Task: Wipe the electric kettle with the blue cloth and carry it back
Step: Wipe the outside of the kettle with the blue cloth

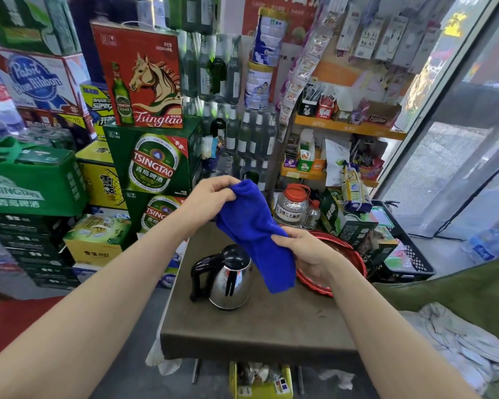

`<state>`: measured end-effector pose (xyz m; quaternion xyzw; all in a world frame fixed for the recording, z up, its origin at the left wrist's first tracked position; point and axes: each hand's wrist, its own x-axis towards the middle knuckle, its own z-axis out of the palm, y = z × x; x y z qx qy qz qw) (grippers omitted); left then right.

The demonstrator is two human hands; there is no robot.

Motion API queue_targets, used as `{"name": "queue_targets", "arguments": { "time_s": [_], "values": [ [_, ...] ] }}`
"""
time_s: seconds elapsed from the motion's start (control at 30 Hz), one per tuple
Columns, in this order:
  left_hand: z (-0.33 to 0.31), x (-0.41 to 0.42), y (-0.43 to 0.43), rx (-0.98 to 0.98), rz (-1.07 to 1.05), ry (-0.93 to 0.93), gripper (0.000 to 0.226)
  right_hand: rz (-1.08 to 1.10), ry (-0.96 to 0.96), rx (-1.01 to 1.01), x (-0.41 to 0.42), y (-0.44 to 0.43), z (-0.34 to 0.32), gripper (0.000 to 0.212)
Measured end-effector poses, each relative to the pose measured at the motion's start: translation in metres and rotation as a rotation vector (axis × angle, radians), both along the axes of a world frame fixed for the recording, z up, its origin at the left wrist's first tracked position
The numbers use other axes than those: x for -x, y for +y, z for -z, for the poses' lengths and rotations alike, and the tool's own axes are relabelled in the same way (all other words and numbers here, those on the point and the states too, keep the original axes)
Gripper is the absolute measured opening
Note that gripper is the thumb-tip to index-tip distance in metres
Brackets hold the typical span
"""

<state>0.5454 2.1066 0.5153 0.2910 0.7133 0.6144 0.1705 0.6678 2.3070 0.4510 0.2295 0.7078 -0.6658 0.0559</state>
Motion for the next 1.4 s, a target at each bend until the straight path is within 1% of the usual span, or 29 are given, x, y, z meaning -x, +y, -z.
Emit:
{"name": "queue_targets", "arguments": {
  "time_s": [0.07, 0.13, 0.17, 0.23, 0.3, 0.33, 0.4, 0.47, 0.53, 0.6, 0.63, 0.7, 0.77, 0.8, 0.83, 0.9, 0.93, 0.97, 1.03, 1.1, 1.13, 1.17, 1.2, 1.23, 1.27, 1.3, 1.33, 1.37, 1.4],
  "values": [
    [0.01, -0.009, 0.004, 0.035, 0.098, -0.012, 0.032, 0.105, -0.011, 0.021, 0.007, 0.001, -0.005, 0.031],
    [0.024, -0.014, 0.009, 0.073, 0.058, -0.016, 0.026, 0.115, -0.06, -0.091, 0.011, 0.008, -0.013, 0.035],
    [0.032, -0.013, 0.011, 0.069, -0.02, -0.038, 0.023, 0.062, -0.109, -0.191, 0.012, 0.014, -0.016, 0.037],
    [0.043, -0.001, 0.011, 0.018, -0.252, -0.171, 0.022, -0.112, -0.266, -0.385, 0.009, 0.026, -0.026, 0.038],
    [0.053, 0.014, 0.007, -0.051, -0.454, -0.344, 0.023, -0.219, -0.401, -0.455, 0.003, 0.039, -0.031, 0.038],
    [0.058, 0.021, 0.005, -0.07, -0.486, -0.405, 0.023, -0.237, -0.422, -0.433, 0.0, 0.042, -0.033, 0.035],
    [0.069, 0.027, 0.003, -0.08, -0.495, -0.473, 0.023, -0.224, -0.394, -0.393, -0.003, 0.047, -0.034, 0.029],
    [0.075, 0.029, 0.004, -0.096, -0.53, -0.546, 0.025, -0.184, -0.349, -0.378, -0.003, 0.054, -0.028, 0.03],
    [0.08, 0.031, 0.003, -0.113, -0.575, -0.636, 0.024, -0.058, -0.283, -0.247, -0.005, 0.056, -0.019, 0.04],
    [0.083, 0.032, 0.001, -0.102, -0.576, -0.67, 0.018, 0.142, -0.203, -0.067, -0.006, 0.058, -0.009, 0.045],
    [0.085, 0.031, 0.001, -0.08, -0.565, -0.655, 0.018, 0.222, -0.164, -0.033, -0.006, 0.056, -0.007, 0.042],
    [0.086, 0.024, 0.004, -0.039, -0.514, -0.571, 0.026, 0.309, -0.107, -0.085, -0.003, 0.047, -0.009, 0.032],
    [0.08, 0.008, 0.013, -0.009, -0.425, -0.389, 0.027, 0.292, -0.062, -0.196, 0.007, 0.033, -0.013, 0.027],
    [0.077, -0.001, 0.018, 0.002, -0.357, -0.281, 0.026, 0.279, -0.041, -0.21, 0.014, 0.023, -0.016, 0.031],
    [0.073, -0.011, 0.025, 0.02, -0.271, -0.191, 0.027, 0.254, -0.038, -0.175, 0.02, 0.013, -0.02, 0.038],
    [0.068, -0.027, 0.037, 0.084, -0.084, -0.082, 0.039, 0.179, -0.053, -0.082, 0.028, -0.003, -0.03, 0.052],
    [0.067, -0.031, 0.04, 0.118, -0.009, -0.059, 0.045, 0.127, -0.063, -0.094, 0.031, -0.006, -0.032, 0.054],
    [0.067, -0.032, 0.042, 0.132, 0.054, -0.07, 0.046, 0.086, -0.062, -0.148, 0.032, -0.006, -0.033, 0.05],
    [0.069, -0.032, 0.038, 0.08, 0.157, -0.197, 0.044, 0.086, -0.046, -0.208, 0.029, -0.003, -0.029, 0.035],
    [0.075, -0.031, 0.031, 0.019, 0.181, -0.259, 0.043, 0.149, -0.04, -0.166, 0.026, 0.003, -0.023, 0.029],
    [0.079, -0.03, 0.028, 0.009, 0.131, -0.208, 0.041, 0.166, -0.03, -0.124, 0.025, 0.005, -0.02, 0.024],
    [0.084, -0.027, 0.025, 0.042, 0.059, -0.104, 0.041, 0.175, -0.018, -0.076, 0.022, 0.006, -0.021, 0.021],
    [0.087, -0.025, 0.021, 0.12, 0.004, 0.028, 0.049, 0.168, -0.019, -0.027, 0.02, 0.006, -0.021, 0.02],
    [0.088, -0.025, 0.018, 0.194, 0.009, 0.131, 0.062, 0.126, -0.021, 0.008, 0.017, 0.006, -0.023, 0.022],
    [0.09, -0.024, 0.015, 0.254, 0.065, 0.153, 0.072, 0.068, -0.021, 0.026, 0.014, 0.007, -0.024, 0.023],
    [0.088, -0.025, 0.013, 0.284, 0.14, 0.086, 0.073, 0.012, -0.024, 0.015, 0.012, 0.008, -0.025, 0.023],
    [0.087, -0.026, 0.012, 0.284, 0.212, -0.018, 0.062, -0.025, -0.037, -0.017, 0.012, 0.008, -0.026, 0.022],
    [0.09, -0.028, 0.013, 0.264, 0.252, -0.12, 0.046, -0.037, -0.053, -0.099, 0.013, 0.008, -0.022, 0.022],
    [0.094, -0.029, 0.014, 0.227, 0.232, -0.186, 0.034, -0.03, -0.059, -0.256, 0.014, 0.01, -0.018, 0.027]
  ]
}}
